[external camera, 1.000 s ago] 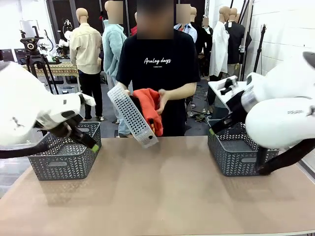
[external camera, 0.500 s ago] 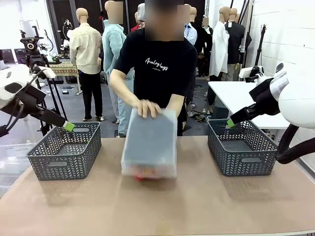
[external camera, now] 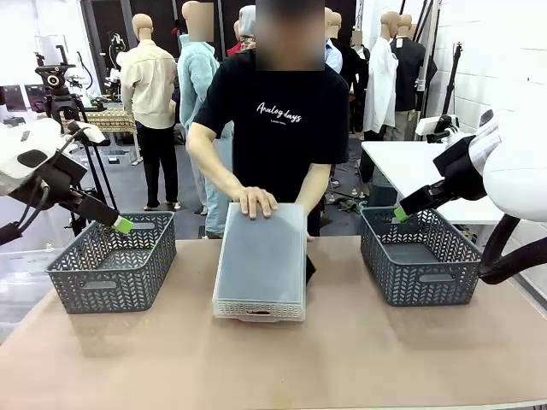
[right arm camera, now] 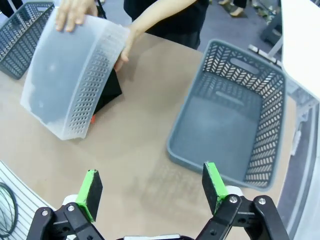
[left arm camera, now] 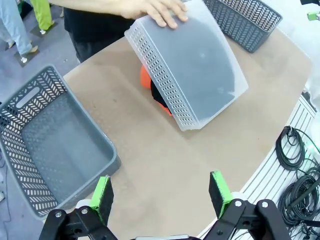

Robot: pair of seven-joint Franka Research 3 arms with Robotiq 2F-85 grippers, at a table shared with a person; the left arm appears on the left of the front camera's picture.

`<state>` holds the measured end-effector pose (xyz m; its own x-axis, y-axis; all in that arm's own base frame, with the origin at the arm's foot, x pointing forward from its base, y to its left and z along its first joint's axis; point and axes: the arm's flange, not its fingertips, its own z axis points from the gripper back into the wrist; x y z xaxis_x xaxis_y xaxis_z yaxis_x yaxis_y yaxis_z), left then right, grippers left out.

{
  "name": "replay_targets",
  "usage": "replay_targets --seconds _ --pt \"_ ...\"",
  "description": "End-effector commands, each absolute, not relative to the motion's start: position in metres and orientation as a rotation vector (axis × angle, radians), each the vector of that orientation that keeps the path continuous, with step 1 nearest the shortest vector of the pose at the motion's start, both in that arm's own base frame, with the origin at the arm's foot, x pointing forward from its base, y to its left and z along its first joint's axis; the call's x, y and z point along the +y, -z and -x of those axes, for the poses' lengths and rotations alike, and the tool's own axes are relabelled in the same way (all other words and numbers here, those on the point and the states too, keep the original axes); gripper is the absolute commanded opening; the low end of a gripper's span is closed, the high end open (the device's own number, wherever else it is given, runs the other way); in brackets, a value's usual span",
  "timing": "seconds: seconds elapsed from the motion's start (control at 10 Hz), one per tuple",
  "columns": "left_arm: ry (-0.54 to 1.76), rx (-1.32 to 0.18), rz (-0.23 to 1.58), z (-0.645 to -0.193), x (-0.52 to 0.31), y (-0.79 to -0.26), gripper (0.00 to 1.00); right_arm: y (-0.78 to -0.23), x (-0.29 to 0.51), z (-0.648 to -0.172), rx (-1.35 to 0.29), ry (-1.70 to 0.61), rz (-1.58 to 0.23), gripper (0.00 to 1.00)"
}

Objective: Sort the tops and bottoms.
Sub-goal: Lift clothes from the center of the table with your left hand.

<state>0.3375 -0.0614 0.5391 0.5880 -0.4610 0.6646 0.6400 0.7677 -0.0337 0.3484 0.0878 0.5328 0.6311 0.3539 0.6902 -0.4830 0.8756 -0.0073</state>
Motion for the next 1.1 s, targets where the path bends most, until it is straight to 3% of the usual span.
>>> replay_targets --seconds 0.0,1.0 --pt "0.652 -0.695 0.288 -0.3342 -0.0592 -0.5434 1.00 -0.5324 0.0876 -0.3487 -0.746 -0.489 -0.186 1.00" --pt "0.652 -0.695 0.288 -0.3342 -0.0592 -0.5434 1.00 -0.5324 0.0876 -0.3487 -0.746 -0.489 -0.186 1.00"
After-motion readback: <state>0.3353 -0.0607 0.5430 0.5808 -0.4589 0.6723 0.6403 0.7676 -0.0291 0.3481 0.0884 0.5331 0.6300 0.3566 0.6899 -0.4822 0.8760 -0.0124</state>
